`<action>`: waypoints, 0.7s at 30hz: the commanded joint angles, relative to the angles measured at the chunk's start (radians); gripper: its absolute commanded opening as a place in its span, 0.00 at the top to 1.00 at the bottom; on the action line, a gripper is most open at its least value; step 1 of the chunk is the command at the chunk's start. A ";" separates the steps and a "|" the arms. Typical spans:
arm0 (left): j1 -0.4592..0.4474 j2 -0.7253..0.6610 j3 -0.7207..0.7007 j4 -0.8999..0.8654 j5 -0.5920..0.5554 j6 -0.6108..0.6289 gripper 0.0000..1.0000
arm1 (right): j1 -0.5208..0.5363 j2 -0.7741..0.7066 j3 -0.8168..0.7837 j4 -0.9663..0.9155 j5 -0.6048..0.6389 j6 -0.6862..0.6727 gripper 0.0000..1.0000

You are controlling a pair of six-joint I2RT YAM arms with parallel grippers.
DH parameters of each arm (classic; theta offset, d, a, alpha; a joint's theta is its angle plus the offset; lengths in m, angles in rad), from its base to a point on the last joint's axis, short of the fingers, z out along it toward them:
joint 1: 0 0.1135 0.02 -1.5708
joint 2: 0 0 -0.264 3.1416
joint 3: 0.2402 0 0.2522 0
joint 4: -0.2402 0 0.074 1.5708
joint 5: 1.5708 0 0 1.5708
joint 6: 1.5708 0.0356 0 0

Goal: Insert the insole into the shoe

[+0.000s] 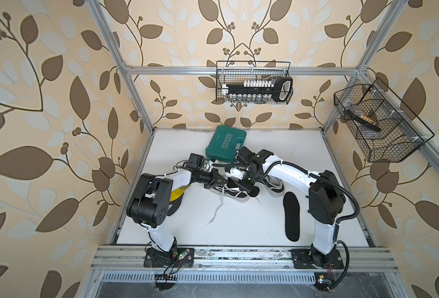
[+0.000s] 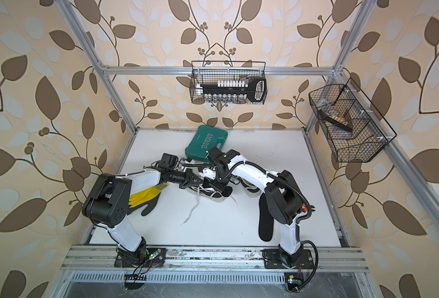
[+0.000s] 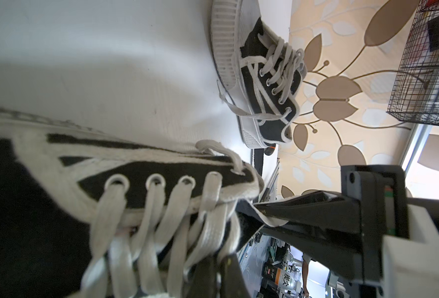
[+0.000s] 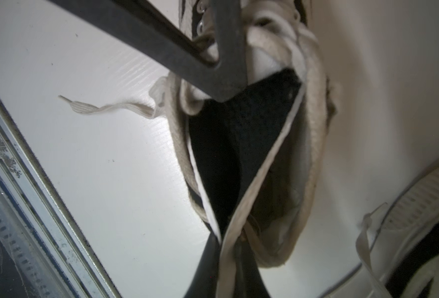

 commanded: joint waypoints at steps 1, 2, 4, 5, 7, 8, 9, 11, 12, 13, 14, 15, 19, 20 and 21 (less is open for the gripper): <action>-0.010 -0.040 0.004 0.029 0.061 -0.004 1.00 | 0.005 0.051 0.072 0.086 -0.082 -0.025 0.89; -0.010 -0.039 0.002 0.031 0.061 -0.006 1.00 | 0.004 0.058 0.078 0.082 -0.088 -0.025 0.89; -0.010 -0.039 0.001 0.034 0.061 -0.009 1.00 | 0.004 0.069 0.076 0.097 -0.097 -0.025 0.88; -0.010 -0.039 0.000 0.035 0.061 -0.009 1.00 | 0.004 0.077 0.078 0.102 -0.099 -0.023 0.88; -0.010 -0.038 0.001 0.034 0.061 -0.008 1.00 | 0.004 0.097 0.111 0.074 -0.085 -0.014 0.85; -0.010 -0.039 0.003 0.030 0.061 -0.008 1.00 | 0.004 0.096 0.120 0.064 -0.072 -0.008 0.83; -0.010 -0.040 0.004 0.024 0.059 -0.005 1.00 | 0.005 0.085 0.113 0.063 -0.061 -0.004 0.78; -0.010 -0.043 0.007 0.015 0.051 0.001 1.00 | 0.004 0.050 0.081 0.068 -0.048 0.000 0.66; -0.010 -0.043 0.010 0.008 0.044 0.006 1.00 | 0.005 0.028 0.057 0.070 -0.040 0.000 0.55; -0.010 -0.042 0.013 -0.001 0.042 0.010 1.00 | 0.004 0.009 0.032 0.066 -0.038 -0.002 0.44; -0.010 -0.041 0.015 -0.007 0.044 0.014 1.00 | 0.005 -0.008 0.015 0.063 -0.033 0.001 0.36; -0.010 -0.040 0.016 -0.011 0.043 0.016 1.00 | 0.005 -0.028 -0.010 0.062 -0.016 0.006 0.30; -0.010 -0.039 0.012 -0.021 0.037 0.026 1.00 | 0.005 -0.090 -0.082 0.049 0.034 0.016 0.17; -0.010 -0.038 0.011 -0.019 0.036 0.027 1.00 | 0.005 -0.102 -0.093 0.043 0.049 0.016 0.17; -0.010 -0.037 0.011 -0.019 0.036 0.024 1.00 | 0.004 -0.113 -0.107 0.037 0.069 0.012 0.16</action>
